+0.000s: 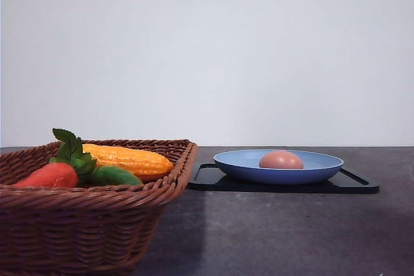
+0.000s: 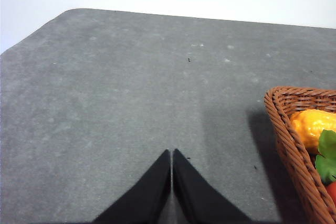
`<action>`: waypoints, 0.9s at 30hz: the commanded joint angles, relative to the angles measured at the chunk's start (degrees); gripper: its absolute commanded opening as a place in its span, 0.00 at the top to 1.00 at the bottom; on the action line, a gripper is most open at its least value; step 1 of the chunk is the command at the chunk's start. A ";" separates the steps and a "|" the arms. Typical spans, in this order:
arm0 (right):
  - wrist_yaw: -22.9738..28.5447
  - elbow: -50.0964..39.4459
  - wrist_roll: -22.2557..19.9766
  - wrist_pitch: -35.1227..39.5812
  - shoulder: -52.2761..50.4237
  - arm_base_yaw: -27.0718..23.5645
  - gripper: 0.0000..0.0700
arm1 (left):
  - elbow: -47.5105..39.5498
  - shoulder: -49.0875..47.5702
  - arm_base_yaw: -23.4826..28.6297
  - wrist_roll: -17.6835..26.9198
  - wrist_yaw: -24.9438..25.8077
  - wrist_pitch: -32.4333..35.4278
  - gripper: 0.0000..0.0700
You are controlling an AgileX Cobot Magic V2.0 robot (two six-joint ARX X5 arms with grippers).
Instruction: Transfer egg from basket to plate and serve
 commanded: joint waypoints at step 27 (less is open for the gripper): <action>0.02 -0.39 0.57 0.11 -0.15 -0.07 1.00 | -1.32 -0.09 0.07 -0.11 -0.04 -0.95 1.00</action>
